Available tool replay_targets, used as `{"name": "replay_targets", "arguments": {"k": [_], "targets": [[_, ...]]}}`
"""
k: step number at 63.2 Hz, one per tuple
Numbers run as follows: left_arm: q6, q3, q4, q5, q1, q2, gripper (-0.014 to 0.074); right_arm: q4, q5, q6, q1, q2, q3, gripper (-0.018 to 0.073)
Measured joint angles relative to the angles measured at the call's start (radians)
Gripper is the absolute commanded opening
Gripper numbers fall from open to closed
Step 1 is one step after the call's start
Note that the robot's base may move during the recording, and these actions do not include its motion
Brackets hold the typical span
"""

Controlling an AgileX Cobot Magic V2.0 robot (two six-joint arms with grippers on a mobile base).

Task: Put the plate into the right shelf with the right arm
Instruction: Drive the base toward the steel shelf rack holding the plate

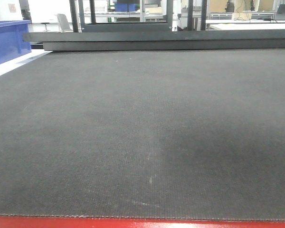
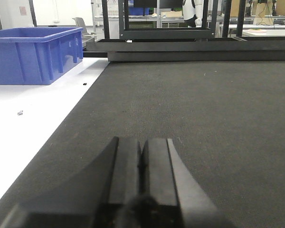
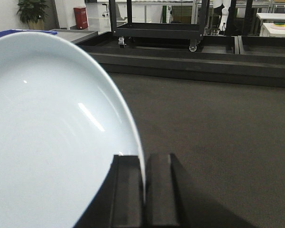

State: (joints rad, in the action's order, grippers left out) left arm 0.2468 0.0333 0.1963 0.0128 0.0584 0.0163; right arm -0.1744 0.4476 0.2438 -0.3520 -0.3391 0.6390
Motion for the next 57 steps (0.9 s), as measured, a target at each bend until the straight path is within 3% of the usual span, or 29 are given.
{"name": "replay_targets", "arguments": {"k": [57], "targets": [[0.0, 0.0, 0.0, 0.0, 0.0, 0.0, -0.0047, 0.0, 0.0, 0.0, 0.0, 0.0, 0.0, 0.0054]]}}
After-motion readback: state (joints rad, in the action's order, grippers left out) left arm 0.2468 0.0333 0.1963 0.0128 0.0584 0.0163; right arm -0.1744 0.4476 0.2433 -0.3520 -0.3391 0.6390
